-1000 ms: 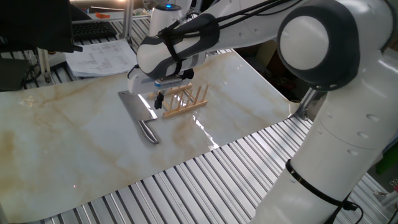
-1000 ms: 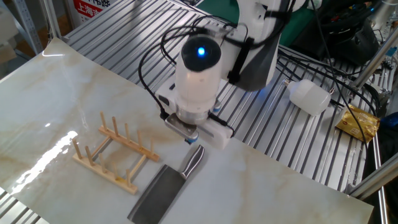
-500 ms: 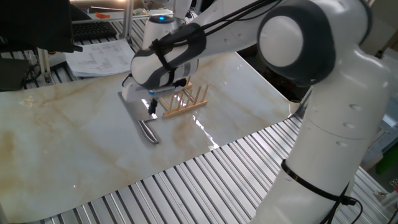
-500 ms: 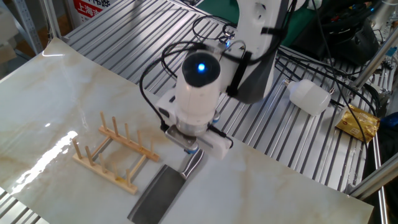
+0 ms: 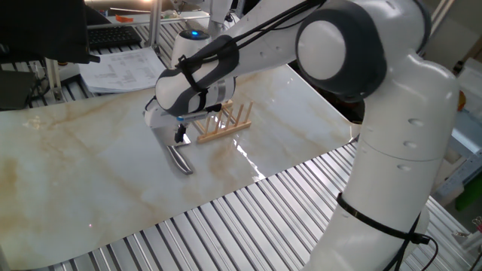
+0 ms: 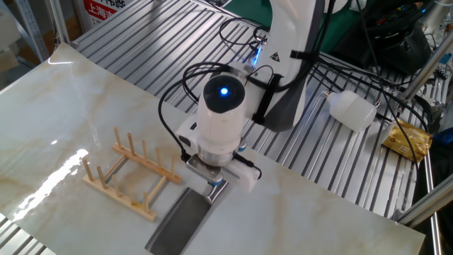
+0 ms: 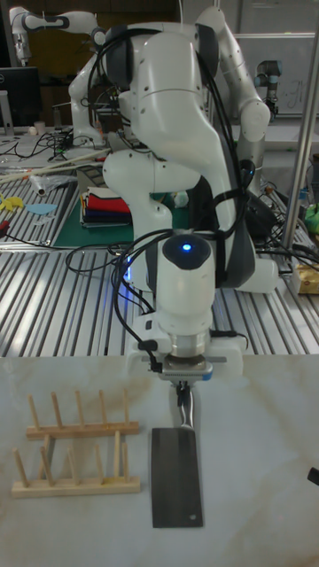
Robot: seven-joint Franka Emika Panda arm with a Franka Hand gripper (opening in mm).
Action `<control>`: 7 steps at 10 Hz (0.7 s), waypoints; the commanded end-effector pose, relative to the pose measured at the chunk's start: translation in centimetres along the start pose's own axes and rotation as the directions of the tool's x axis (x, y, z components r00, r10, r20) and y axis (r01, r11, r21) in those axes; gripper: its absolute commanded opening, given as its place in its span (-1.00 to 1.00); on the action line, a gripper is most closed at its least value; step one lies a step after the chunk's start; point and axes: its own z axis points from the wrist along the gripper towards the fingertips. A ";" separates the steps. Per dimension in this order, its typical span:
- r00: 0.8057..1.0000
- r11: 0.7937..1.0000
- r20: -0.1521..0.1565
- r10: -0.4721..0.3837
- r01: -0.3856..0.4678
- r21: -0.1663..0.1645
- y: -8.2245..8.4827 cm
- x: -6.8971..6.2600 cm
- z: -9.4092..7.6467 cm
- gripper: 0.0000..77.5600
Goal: Put the knife on the knife rack
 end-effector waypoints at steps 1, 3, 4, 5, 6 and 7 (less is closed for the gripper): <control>1.000 0.999 0.007 0.009 -0.009 -0.033 -0.1 -0.4 0.7 -1.00; 1.000 0.999 0.007 0.008 -0.008 -0.033 -0.1 -0.5 0.9 -1.00; 1.000 1.000 0.006 0.007 -0.007 -0.031 -0.1 -0.4 1.0 -1.00; 1.000 1.000 0.003 0.006 -0.006 -0.029 0.0 -0.3 1.0 -1.00; 1.000 1.000 0.003 0.006 -0.006 -0.028 0.0 -0.1 1.1 -1.00; 1.000 1.000 0.003 0.005 -0.005 -0.027 0.0 0.2 1.3 -1.00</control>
